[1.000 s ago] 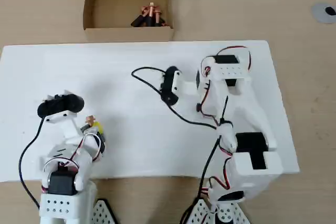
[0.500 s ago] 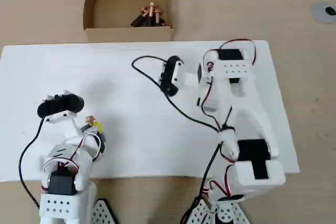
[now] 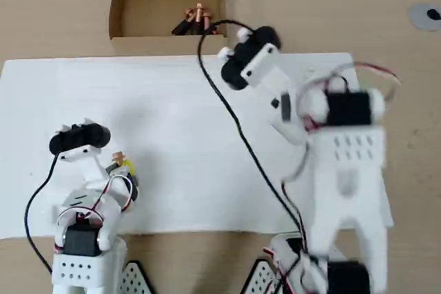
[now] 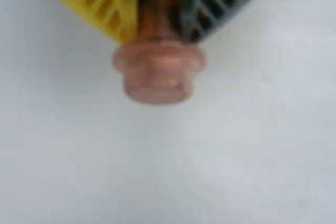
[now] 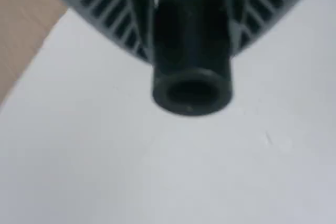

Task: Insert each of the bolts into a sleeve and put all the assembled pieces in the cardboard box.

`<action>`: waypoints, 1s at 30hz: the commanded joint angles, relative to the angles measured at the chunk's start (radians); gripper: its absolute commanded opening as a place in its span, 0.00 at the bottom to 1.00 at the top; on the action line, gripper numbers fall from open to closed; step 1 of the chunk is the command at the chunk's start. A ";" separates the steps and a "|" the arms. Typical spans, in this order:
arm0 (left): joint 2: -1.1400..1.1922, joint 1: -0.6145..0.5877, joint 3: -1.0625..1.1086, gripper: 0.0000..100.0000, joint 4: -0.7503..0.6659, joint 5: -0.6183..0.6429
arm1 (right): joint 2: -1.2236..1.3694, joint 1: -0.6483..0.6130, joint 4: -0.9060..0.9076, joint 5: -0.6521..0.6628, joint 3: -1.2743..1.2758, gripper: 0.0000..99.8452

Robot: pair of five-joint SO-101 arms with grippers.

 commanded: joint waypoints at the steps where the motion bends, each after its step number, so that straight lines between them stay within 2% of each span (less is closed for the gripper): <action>1: -0.005 -0.014 0.000 0.01 -0.018 0.000 | -0.157 0.004 0.025 -0.161 -0.054 0.01; 5: -0.005 -0.014 0.000 0.01 -0.018 0.000 | -0.292 0.008 0.021 -0.318 -0.005 0.01; 12: -0.005 -0.014 0.000 0.01 -0.018 -0.002 | -0.544 0.001 -0.101 -0.477 0.156 0.01; 18: -0.005 -0.014 -0.002 0.01 -0.017 -0.002 | -0.717 0.001 -0.178 -0.433 0.395 0.01; 22: -0.005 -0.015 -0.003 0.01 -0.026 -0.011 | -0.829 0.001 -0.342 -0.428 0.579 0.01; 26: -0.005 -0.015 -0.005 0.00 -0.106 -0.178 | -0.955 0.001 -0.499 -0.428 0.728 0.01; 30: -0.005 -0.015 -0.094 0.00 -0.170 -0.203 | -1.053 0.001 -0.565 -0.428 0.855 0.01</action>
